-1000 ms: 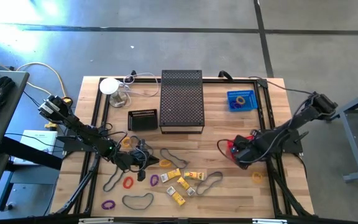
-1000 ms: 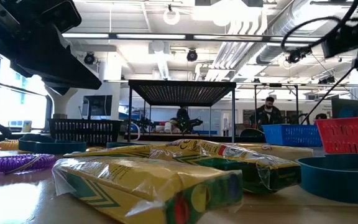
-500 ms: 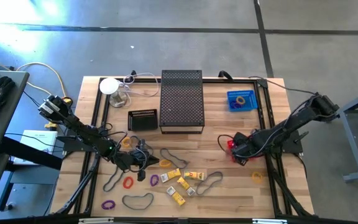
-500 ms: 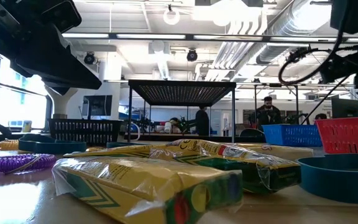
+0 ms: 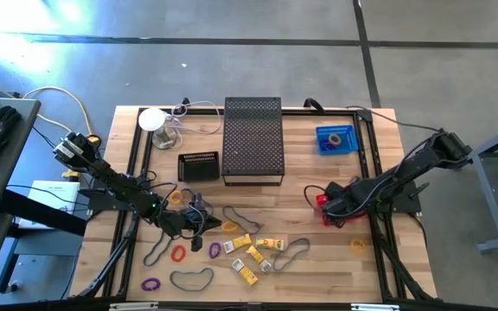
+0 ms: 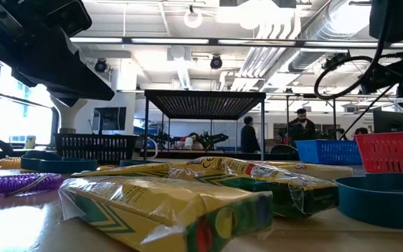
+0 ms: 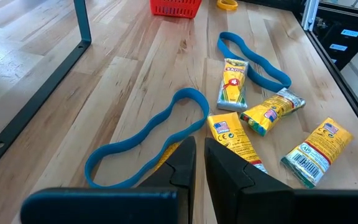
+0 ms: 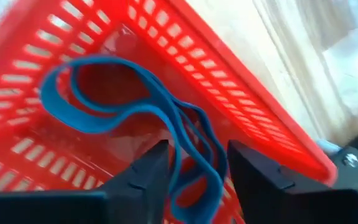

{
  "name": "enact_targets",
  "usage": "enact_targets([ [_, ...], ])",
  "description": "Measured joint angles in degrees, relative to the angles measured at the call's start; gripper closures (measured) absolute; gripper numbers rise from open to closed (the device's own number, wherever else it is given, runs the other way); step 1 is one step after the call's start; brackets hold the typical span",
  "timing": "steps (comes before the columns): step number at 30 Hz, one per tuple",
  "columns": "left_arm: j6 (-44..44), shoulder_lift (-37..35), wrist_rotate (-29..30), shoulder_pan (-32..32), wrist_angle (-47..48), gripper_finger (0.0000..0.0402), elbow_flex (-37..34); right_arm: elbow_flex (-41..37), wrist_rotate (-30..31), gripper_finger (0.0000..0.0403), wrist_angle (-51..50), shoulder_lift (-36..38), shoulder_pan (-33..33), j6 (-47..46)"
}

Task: Pick & Place Office Desk Supplies
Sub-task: Put the yellow crayon box into the black bin

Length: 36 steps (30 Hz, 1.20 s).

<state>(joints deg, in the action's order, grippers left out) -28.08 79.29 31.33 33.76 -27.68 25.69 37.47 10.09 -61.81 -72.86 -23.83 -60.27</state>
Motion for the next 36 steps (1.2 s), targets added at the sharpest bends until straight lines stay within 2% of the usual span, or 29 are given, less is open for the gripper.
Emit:
enact_targets([
  [7, 0.02, 0.0, 0.01, 0.0, 0.0, 0.0371, 0.0, 6.02, 1.61, 0.0243, -8.71, 2.13, -0.56, -1.07],
  [12, 0.02, 0.0, 0.01, 0.0, 0.0, 0.0371, 0.0, 10.93, 4.16, 0.0255, -7.46, 4.35, -2.51, -0.87],
  [15, -0.04, 0.0, 0.01, 0.0, 0.0, 0.0371, 0.0, 12.1, 6.48, 0.0261, -1.01, 5.07, -4.67, 2.15],
  [18, -0.96, 0.0, 0.01, 0.04, 0.0, 0.0371, 0.0, 12.09, 8.06, 0.0262, 10.23, 5.07, -6.74, 9.31],
  [21, -3.23, 0.0, 0.01, 0.41, 0.0, 0.0371, 0.0, 12.09, 8.04, 0.0262, 22.79, 4.18, -7.77, 21.43],
  [25, -4.18, 0.0, 0.01, 0.9, 0.0, 0.0371, 0.0, 12.09, 9.68, 0.0262, 42.57, 0.74, -7.61, 42.67],
  [27, -5.52, 0.0, 0.01, 0.94, 0.0, 0.0371, 0.0, 12.17, 9.13, 0.0262, 50.5, -1.53, -6.68, 49.34],
  [30, -6.61, 0.05, 0.02, 0.94, 0.0, 0.0371, 0.0, 14.48, 8.85, 0.0258, 52.35, -5.09, -4.72, 49.33],
  [32, -6.67, 0.3, 0.58, 0.94, -0.17, 0.0371, 0.0, 16.98, 10.12, 0.0247, 50.29, -7.68, -4.06, 46.36],
  [36, -6.47, 0.33, 1.78, 0.36, -0.22, 0.0371, 0.0, 24.54, 7.48, 0.0216, 44.33, -14.59, -4.3, 43.82],
])
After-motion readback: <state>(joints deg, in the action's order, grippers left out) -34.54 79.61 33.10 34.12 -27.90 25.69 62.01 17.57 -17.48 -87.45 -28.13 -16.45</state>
